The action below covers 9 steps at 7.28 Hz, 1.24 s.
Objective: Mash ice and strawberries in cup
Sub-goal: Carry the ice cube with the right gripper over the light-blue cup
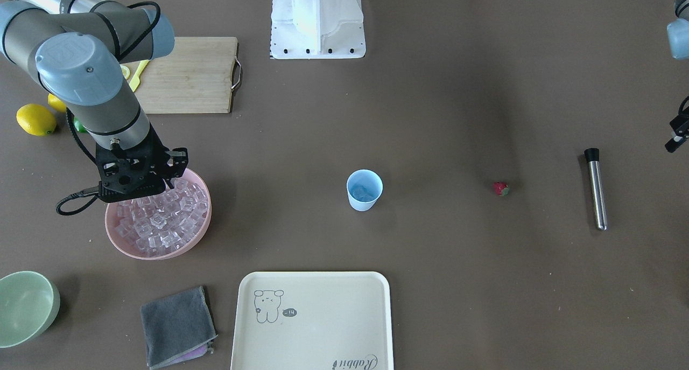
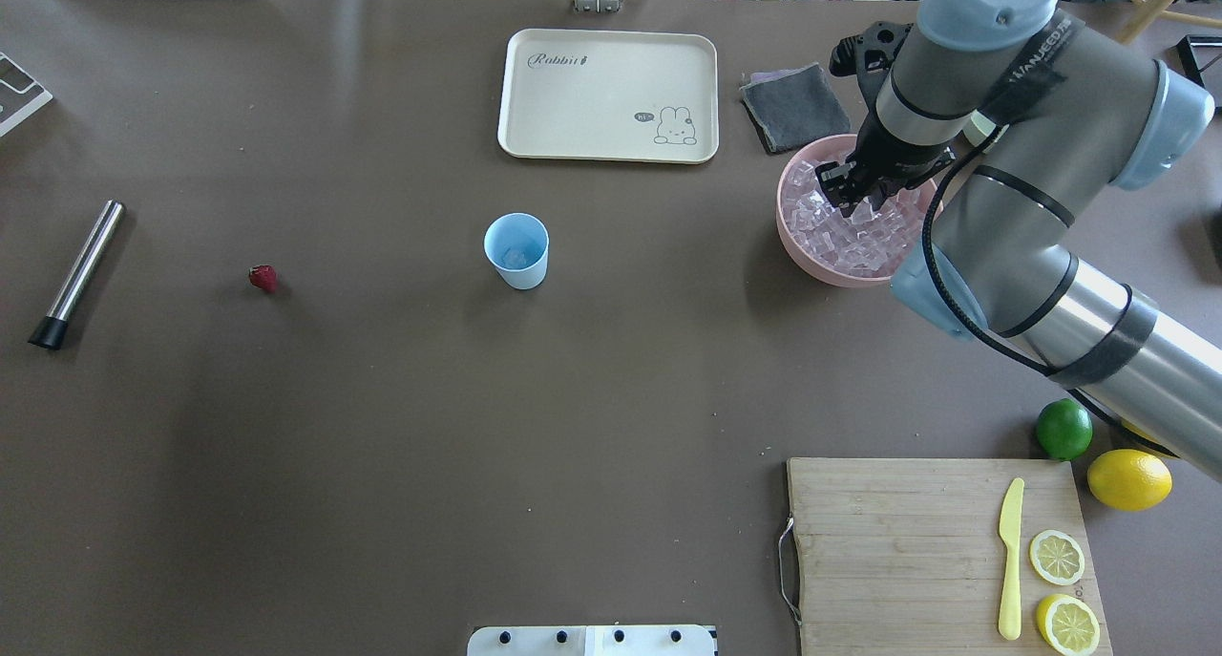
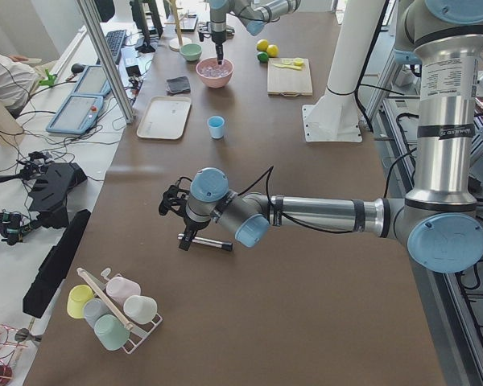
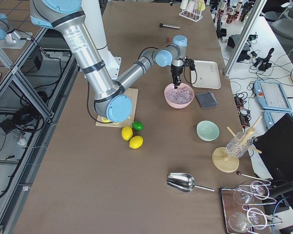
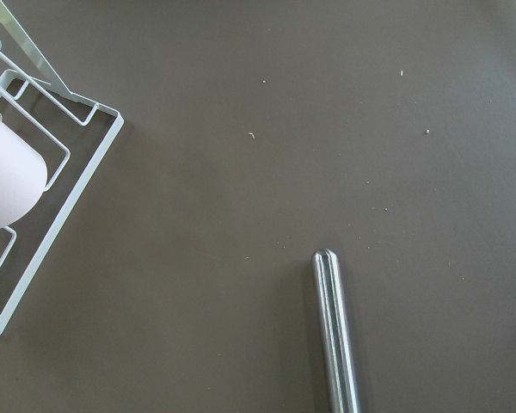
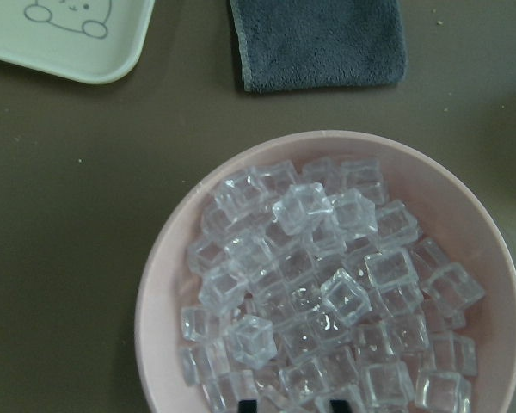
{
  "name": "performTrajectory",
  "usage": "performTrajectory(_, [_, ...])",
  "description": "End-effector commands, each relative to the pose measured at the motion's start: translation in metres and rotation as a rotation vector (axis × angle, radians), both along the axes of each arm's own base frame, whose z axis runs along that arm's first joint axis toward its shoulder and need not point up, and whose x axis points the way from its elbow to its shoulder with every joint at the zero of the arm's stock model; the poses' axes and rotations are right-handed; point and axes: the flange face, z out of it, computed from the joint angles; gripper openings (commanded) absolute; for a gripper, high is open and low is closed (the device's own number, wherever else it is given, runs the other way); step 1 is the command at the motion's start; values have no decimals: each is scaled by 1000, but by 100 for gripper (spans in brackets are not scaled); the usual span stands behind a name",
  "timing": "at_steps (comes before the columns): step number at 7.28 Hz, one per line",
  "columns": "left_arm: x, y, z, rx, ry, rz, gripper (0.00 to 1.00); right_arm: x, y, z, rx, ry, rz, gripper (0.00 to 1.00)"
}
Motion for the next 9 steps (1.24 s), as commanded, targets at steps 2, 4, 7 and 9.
performTrajectory(2, [2, -1, 2, -4, -1, 3, 97, -62, -29, -144, -108, -93, 141, 0])
performTrajectory(4, [7, -3, -1, -13, 6, 0, 97, -136, -15, -195, -112, -155, 208, 0])
performTrajectory(7, [11, -4, 4, -22, 1, 8, 97, -240, 24, -217, -71, -157, 367, 0])
performTrajectory(9, [16, -9, -1, -16, 3, 14, 97, -267, 50, -214, -52, -172, 381, 0])
